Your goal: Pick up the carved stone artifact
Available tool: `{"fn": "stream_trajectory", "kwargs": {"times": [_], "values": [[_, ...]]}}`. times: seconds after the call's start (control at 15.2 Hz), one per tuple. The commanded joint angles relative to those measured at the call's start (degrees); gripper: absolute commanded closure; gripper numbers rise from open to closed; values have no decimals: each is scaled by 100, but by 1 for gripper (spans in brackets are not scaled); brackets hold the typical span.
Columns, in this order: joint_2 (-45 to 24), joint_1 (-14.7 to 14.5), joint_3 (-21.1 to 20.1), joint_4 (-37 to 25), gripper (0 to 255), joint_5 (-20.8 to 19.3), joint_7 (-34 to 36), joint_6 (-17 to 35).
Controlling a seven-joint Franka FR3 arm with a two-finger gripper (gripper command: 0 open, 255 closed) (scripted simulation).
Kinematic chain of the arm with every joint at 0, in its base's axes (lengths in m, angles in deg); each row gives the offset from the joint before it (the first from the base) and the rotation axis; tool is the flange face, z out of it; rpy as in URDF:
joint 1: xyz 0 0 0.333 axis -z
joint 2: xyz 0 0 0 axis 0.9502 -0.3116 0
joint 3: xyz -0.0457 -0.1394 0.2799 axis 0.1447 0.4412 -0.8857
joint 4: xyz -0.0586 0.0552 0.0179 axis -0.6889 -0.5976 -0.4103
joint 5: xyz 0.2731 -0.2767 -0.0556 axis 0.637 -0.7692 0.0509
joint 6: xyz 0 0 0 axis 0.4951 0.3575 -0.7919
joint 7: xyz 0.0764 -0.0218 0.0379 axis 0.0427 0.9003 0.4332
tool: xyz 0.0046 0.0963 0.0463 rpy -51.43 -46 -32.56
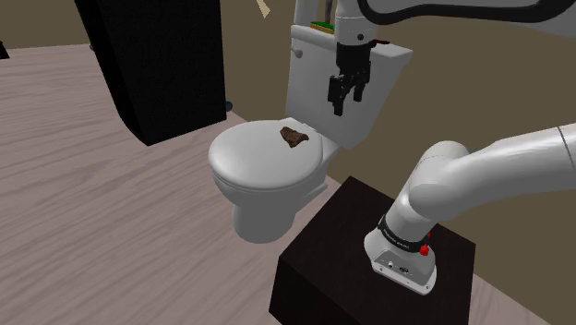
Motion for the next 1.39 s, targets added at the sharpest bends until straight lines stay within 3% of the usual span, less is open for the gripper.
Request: {"fn": "stream_trajectory", "kwargs": {"times": [0.0,0.73,1.32], "values": [[0,0,0,0,0,0,0,0],[-2341,519,803,-508,0,458,204,1480],[-4399,841,1361,-1423,0,1303,23,2211]]}}
